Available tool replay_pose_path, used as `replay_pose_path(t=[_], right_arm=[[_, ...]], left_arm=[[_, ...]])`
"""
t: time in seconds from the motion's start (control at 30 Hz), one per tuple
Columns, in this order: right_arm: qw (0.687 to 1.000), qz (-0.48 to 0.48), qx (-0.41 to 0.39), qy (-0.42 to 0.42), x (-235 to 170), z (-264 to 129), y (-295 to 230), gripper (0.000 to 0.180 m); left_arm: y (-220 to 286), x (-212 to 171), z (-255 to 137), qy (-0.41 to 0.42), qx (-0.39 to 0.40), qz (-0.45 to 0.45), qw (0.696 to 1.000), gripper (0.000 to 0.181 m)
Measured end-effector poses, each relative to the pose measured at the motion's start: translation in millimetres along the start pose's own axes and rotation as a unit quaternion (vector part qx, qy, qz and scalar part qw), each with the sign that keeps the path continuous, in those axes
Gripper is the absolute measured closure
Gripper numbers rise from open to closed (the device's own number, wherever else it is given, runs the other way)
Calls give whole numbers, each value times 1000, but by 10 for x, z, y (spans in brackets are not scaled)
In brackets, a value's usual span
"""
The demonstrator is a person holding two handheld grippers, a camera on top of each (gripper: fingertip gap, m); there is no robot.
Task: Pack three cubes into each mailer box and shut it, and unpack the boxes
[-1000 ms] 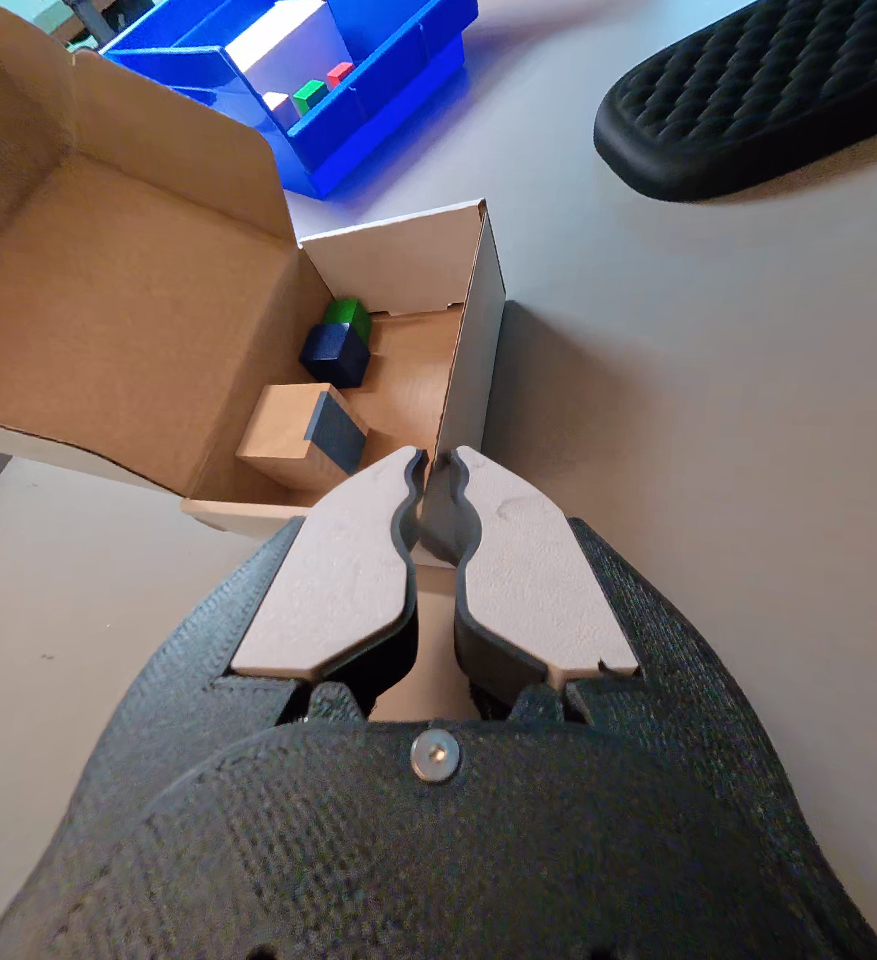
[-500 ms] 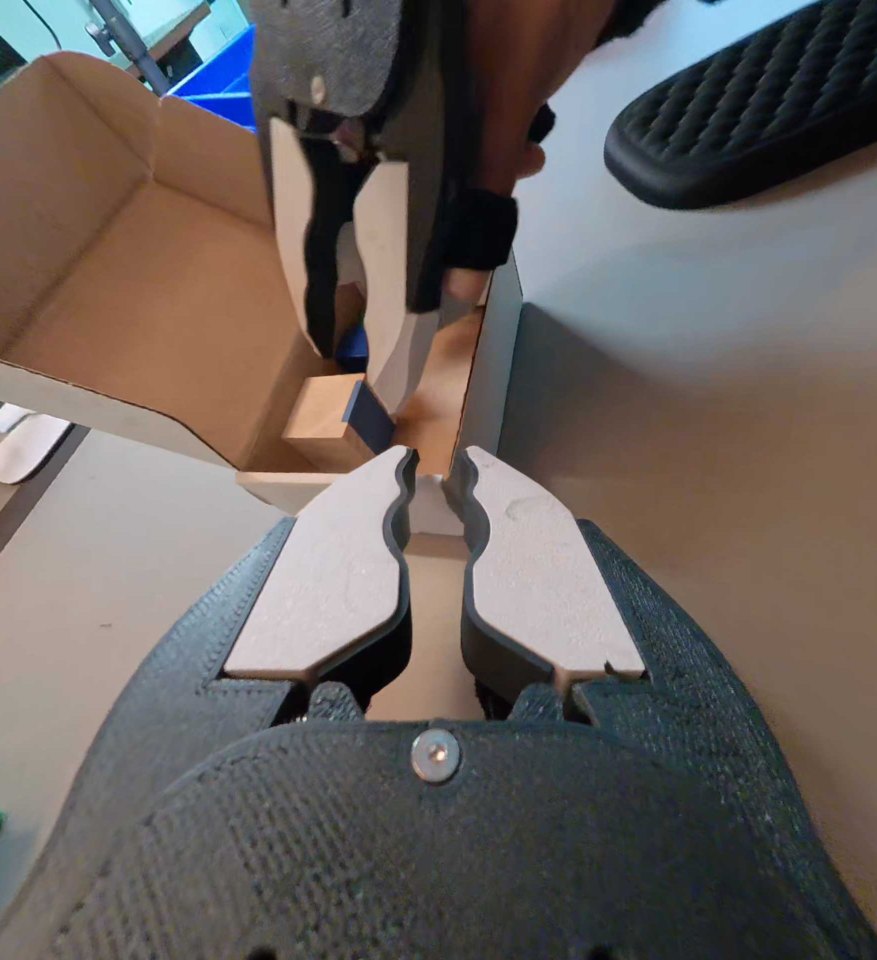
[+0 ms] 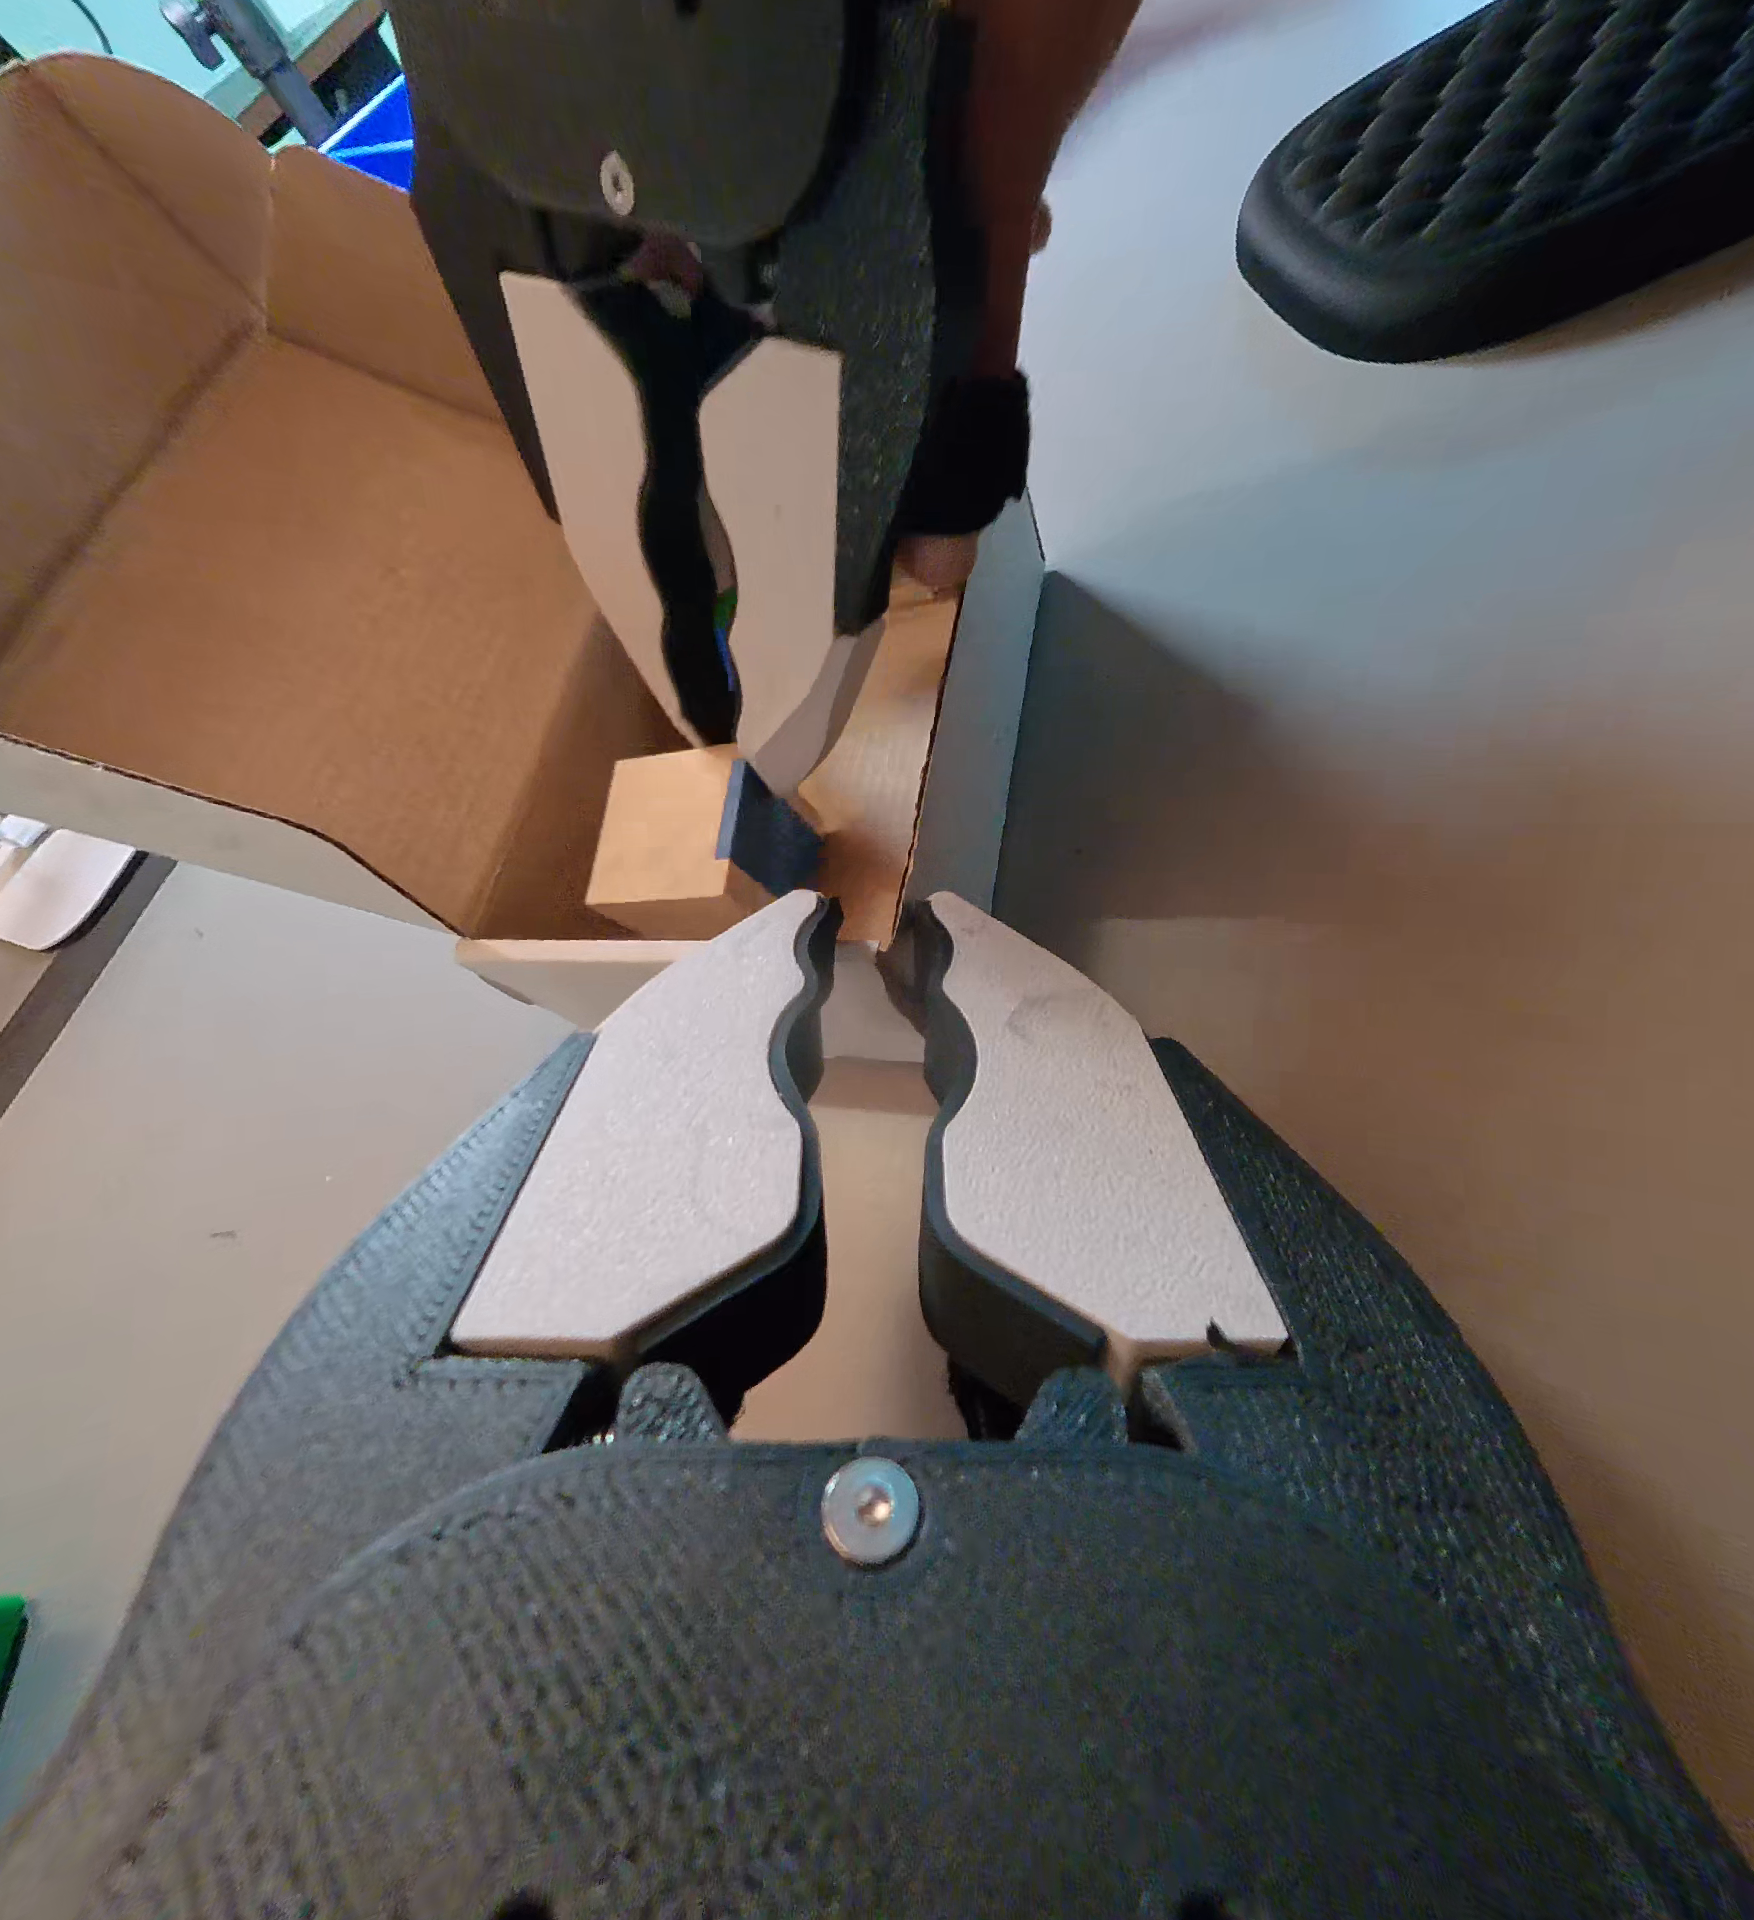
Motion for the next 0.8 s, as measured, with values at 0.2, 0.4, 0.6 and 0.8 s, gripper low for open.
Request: replay_pose_path(t=[0.2,0.4,0.6,0.8], right_arm=[[996,-78,5,34,119,-75,81,128],[993,-108,52,-9,153,136,25,124],[989,-124,76,-7,161,135,-13,136],[991,-111,61,37,251,-218,30,136]], left_arm=[[-6,-4,8,3,-4,-15,1000,156],[-47,-27,14,0,6,-29,1000,137],[-109,-20,-26,12,10,-58,998,133],[-136,-47,-16,0,15,-80,997,132]])
Point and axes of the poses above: each gripper's, where its closed fingertips meet, z out along the fingers, x out of its top, y = z × x across the jaws, the point moved 1 cm from there along -z, back along the fingers, and after that the axes turned 10 degrees about -x, right-handed, at the moved point
